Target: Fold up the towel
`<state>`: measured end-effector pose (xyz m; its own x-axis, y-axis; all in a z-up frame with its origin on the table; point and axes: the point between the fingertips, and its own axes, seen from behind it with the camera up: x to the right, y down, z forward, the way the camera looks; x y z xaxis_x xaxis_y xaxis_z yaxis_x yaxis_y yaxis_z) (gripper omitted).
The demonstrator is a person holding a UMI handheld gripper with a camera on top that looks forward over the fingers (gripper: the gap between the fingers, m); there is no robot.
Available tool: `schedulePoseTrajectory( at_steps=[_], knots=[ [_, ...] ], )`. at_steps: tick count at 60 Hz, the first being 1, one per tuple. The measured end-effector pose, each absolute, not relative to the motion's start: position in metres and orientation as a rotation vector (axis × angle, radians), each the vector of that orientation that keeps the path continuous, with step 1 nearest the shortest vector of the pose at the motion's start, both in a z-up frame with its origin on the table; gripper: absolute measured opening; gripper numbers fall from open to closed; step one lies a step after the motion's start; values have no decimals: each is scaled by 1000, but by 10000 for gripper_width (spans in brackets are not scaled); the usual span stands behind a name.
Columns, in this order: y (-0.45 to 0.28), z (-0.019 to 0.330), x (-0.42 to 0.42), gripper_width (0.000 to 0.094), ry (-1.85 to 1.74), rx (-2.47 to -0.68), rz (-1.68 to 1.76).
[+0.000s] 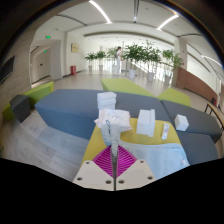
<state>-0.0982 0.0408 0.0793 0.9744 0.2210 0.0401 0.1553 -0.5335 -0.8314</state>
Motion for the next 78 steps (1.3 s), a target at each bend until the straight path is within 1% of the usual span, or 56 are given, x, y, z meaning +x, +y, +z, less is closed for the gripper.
schedulePoseTrajectory(
  at_steps=[5, 8, 11, 17, 22, 27, 29, 33, 36, 37, 39, 43, 44, 45, 46, 47, 49, 50, 51, 52, 53, 57, 63, 72, 78],
  knots=[
    [46, 115, -40, 9, -179, -2090, 45],
    [48, 120, 0, 9, -110, -2086, 7],
    [49, 118, 36, 8, -56, -2095, -27],
    [51, 86, 101, 8, 45, -2168, -100],
    [50, 48, 144, 9, 122, -2238, -149],
    [42, 12, 167, 19, 157, -2333, -183],
    [41, 7, 170, 32, 162, -2338, -176],
    [42, 9, 171, 36, 134, -2342, -159],
    [40, 16, 170, 66, 141, -2345, -135],
    [39, 20, 169, 89, 146, -2343, -122],
    [36, 29, 167, 165, 156, -2340, -98],
    [29, 52, 169, 231, 159, -2309, -84],
    [26, 59, 168, 275, 147, -2299, -80],
    [23, 66, 168, 358, 138, -2287, -81],
    [19, 75, 168, 519, 132, -2276, -84],
    [15, 82, 169, 582, 126, -2266, -86],
    [6, 94, 168, 843, 110, -2262, -86],
    [1, 99, 167, 876, 100, -2260, -85],
    [-4, 104, 167, 832, 89, -2259, -85],
    [-8, 108, 165, 807, 78, -2257, -79],
    [-13, 113, 164, 801, 69, -2255, -75],
    [-35, 135, 169, 857, 72, -2227, -87],
    [-68, 160, 163, 832, 67, -2196, -90],
    [-122, 194, 130, 837, 30, -2130, -34],
    [-148, 199, 107, 842, 15, -2095, -23]
  ],
)
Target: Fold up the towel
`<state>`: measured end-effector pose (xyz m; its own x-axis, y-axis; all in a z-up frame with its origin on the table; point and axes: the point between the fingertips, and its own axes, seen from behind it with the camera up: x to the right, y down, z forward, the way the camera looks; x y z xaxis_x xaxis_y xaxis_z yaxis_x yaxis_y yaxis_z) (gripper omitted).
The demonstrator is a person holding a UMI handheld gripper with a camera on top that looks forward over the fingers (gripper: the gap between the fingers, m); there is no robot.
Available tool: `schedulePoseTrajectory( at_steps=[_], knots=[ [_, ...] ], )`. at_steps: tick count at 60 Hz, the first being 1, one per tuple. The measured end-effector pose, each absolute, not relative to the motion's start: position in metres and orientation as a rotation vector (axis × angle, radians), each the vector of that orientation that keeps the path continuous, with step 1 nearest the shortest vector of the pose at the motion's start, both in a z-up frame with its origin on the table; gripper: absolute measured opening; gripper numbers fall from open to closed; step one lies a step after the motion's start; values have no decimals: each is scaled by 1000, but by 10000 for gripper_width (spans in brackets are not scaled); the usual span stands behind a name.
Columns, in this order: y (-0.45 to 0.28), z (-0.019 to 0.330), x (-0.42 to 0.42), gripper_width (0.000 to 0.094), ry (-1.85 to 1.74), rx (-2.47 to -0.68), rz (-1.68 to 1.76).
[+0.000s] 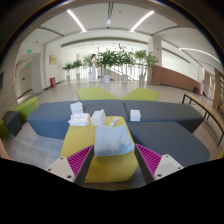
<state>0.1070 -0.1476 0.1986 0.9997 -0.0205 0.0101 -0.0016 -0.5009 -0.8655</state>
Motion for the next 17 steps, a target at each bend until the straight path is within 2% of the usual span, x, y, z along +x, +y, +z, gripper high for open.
schedulePoseTrajectory(
  at_steps=[17],
  knots=[
    [-173, 174, 81, 837, -16, -2107, 18]
  ],
)
